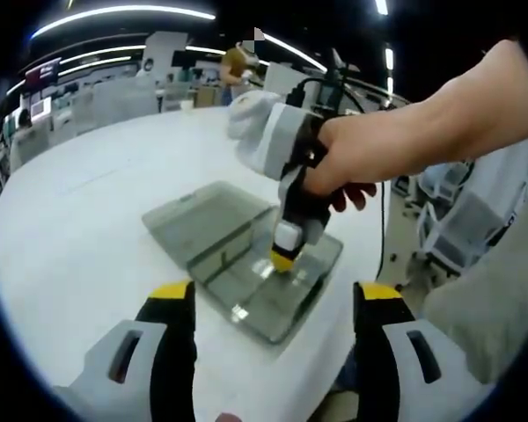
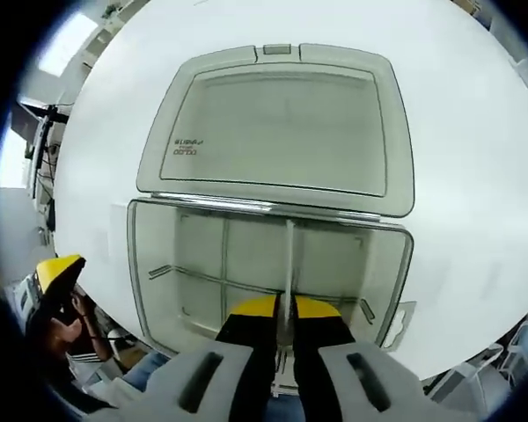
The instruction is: Insert the divider into the dual guide fixture by aligning both edges with the guide slots and pushing it downward to the bottom, including one-sided entry, uneven engagement, binding, and posture correction.
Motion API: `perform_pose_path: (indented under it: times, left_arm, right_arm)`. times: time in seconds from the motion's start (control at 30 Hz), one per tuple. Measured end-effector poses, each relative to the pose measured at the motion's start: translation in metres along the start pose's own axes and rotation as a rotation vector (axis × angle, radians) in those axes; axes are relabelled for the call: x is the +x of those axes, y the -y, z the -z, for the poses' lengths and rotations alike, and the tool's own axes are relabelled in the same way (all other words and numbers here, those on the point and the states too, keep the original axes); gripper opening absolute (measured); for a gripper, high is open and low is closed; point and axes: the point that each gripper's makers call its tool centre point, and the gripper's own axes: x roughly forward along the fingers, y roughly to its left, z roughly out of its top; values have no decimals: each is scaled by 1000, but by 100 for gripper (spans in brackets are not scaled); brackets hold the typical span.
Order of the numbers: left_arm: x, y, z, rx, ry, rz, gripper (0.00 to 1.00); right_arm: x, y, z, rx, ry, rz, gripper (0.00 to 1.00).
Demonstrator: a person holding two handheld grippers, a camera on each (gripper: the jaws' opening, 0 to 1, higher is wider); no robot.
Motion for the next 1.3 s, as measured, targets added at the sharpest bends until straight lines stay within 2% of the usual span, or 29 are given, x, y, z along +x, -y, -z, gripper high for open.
perform_pose_path:
  times: [0.13,0.27,0.43,0.93,1.3]
  left_arm:
    - [0,0,0,-1,1,-1,70]
    - [1,0,-2,-2,4,0,70]
    - [2,1,-3,0,4,3,70]
    - [7,4,-5,-4,7,9,70]
    - [7,2,-6,-6,3,2,70]
  right_arm:
    - [0,-3,5,-15,-19,-39,3]
    - [1,-3,2,-41,-2,-56,5]
    - [-3,0,0,-49,13,-66,12]
    - [-22,-3,3,-64,52,-128,1]
    - [-21,-1,2,-72,60,-100,0]
